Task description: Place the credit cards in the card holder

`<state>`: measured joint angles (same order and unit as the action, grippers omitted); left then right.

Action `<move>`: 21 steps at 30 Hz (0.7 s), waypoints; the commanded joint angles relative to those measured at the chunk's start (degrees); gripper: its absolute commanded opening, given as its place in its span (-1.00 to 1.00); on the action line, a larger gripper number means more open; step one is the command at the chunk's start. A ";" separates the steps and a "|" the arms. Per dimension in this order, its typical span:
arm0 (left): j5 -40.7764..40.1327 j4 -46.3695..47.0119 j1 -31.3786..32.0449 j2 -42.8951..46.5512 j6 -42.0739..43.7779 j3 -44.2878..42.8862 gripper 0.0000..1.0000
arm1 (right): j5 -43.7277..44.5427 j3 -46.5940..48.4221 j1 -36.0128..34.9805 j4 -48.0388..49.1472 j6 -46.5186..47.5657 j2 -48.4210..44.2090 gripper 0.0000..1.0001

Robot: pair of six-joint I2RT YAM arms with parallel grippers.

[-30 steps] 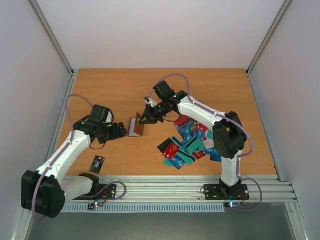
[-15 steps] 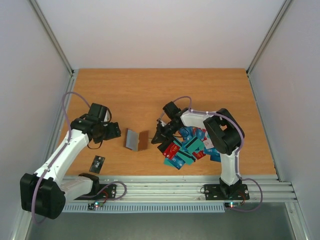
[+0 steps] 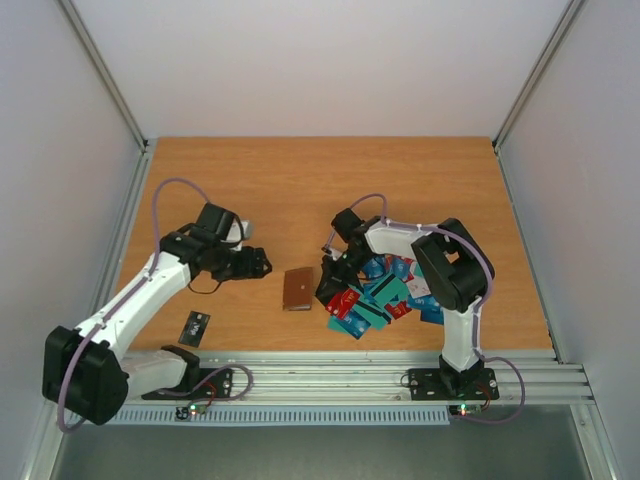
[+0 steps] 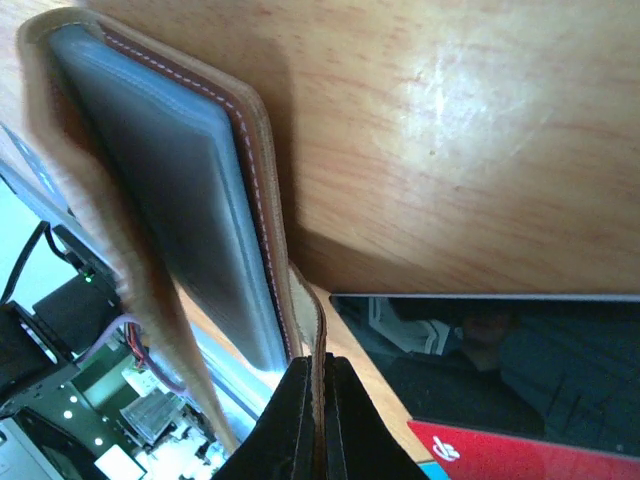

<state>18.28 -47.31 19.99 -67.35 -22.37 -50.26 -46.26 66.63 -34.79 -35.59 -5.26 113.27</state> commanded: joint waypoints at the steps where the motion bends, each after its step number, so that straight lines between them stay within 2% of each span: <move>1: 1.95 3.34 4.14 -2.59 1.62 -3.14 0.62 | 2.34 3.10 0.12 -4.25 0.61 -3.28 -0.98; 11: -9.98 3.08 14.96 -7.82 -0.80 -6.26 0.91 | 2.32 6.05 -0.91 -5.61 -4.06 -6.83 -0.98; 15: -12.85 3.64 18.19 -11.65 -1.83 -7.69 0.94 | 2.83 7.65 -1.76 -7.03 -3.47 -5.68 -0.97; 21: -14.55 4.50 18.34 -15.87 -1.86 -8.83 0.90 | 3.54 7.03 -1.82 -7.52 -3.12 -6.04 -0.98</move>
<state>6.96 -45.08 38.17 -81.54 -23.79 -57.06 -43.38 73.14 -36.29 -41.30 -8.10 108.36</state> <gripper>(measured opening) 0.957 0.022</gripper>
